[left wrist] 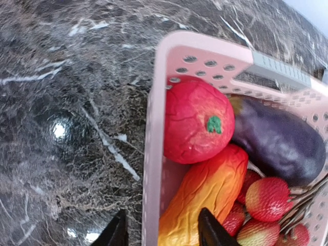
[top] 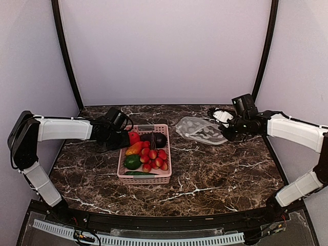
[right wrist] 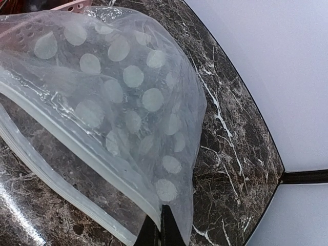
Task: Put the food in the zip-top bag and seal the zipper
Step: Adjust the bin at the corner of the board, then pass from the right arm to the left
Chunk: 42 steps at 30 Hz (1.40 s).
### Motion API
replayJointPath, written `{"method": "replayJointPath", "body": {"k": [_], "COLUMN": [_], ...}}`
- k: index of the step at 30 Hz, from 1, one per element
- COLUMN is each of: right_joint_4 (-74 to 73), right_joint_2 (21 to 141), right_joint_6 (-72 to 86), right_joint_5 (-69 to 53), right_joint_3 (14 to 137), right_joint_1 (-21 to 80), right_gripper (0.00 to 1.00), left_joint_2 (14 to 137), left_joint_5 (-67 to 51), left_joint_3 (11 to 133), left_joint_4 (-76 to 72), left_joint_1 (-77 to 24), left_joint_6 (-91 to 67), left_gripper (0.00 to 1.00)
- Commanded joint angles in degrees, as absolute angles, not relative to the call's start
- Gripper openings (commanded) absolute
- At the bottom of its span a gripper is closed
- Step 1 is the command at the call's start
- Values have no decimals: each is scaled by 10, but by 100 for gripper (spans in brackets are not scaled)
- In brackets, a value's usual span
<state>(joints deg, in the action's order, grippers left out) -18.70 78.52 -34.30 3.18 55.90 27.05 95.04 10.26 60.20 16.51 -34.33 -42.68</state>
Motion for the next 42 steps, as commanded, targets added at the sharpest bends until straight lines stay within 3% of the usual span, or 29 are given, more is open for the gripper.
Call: {"method": "replayJointPath", "body": {"k": [1,3,7,15,18,29,39,42], "right_joint_4": [-221,-230,-233,-248,-249,-240,-233,-231], "right_joint_2": [783,792,812,862,871,883,827,811], "right_joint_6": [-306,-286,-251,-202,-187,-92,-94,-91], "right_joint_5": [9,3,-14,-17,-12,42,-37,-46], "right_joint_3": [612,633,669,751,780,785,719,704], "right_joint_1": [268,268,268,268,268,268,270,269], "right_gripper": [0,0,0,0,0,0,0,0], "left_joint_2": [876,840,823,909,937,1098,1199,1217], "left_joint_5": [182,218,287,167,169,108,164,187], "left_joint_3": [613,607,620,669,683,859,980,1004], "left_joint_4": [195,188,132,-156,-231,-231,-168,-93], "left_joint_1": [-349,-363,-428,-516,-549,-579,-580,-576], "left_joint_6": [-445,-444,-400,-342,-323,-387,-461,-516], "left_gripper": [51,56,58,60,68,67,66,61]}}
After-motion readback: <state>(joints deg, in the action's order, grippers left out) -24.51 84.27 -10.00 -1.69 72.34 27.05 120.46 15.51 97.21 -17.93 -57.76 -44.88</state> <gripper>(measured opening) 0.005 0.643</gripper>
